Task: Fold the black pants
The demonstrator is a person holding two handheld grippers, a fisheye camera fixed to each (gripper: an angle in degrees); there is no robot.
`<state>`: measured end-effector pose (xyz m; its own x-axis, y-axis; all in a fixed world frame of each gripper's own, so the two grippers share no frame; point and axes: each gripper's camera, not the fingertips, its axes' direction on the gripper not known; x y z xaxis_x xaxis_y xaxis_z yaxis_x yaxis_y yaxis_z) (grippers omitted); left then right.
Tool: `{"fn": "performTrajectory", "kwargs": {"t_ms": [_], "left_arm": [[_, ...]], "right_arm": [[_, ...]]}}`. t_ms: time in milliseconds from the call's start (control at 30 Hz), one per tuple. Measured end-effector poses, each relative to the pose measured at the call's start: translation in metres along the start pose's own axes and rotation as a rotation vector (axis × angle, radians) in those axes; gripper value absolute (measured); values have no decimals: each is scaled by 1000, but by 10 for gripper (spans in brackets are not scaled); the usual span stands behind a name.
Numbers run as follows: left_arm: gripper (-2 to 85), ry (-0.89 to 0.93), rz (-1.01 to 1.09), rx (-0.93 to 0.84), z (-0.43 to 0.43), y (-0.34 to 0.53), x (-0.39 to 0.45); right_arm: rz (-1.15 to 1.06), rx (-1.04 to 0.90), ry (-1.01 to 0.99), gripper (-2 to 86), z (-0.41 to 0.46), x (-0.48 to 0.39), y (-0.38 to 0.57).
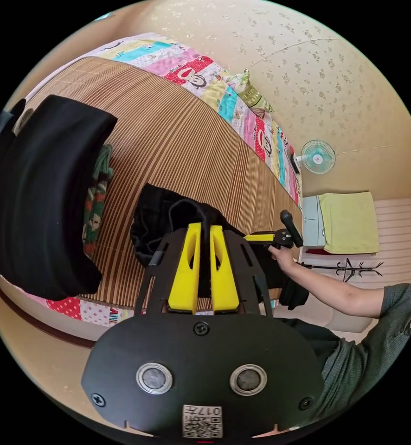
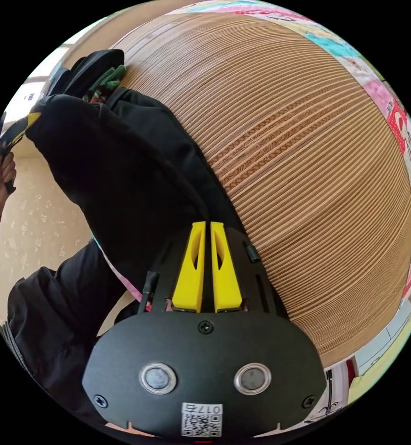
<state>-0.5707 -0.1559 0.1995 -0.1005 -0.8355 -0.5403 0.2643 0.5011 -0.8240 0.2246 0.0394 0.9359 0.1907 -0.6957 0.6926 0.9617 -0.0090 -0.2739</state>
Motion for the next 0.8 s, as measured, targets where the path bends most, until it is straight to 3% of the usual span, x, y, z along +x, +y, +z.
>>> {"fn": "performTrajectory", "kwargs": {"t_ms": [100,200,367,467,567,700,800], "left_arm": [[39,-2,0,5,8,-33,-5],[45,-17,-128,54,33,-68,-21],[54,14,-334,147,65,-104,-45],[105,-4,-276,149,55,-116,-31],[118,-140,-190,119,39,-104,-17],[127,-60,-306,176,5,-53,-42],[143,-63,-436,206,-12,-17,-64]], "right_arm": [[85,93,18,27,-31,3,24],[273,141,-46,24,-39,21,32],[409,16,12,24,-27,39,0],[416,-67,7,26,-33,44,-17],[404,-58,-15,31,-51,41,-13],[471,171,-125,48,-100,36,63],[605,237,-225,60,-110,46,157]]}}
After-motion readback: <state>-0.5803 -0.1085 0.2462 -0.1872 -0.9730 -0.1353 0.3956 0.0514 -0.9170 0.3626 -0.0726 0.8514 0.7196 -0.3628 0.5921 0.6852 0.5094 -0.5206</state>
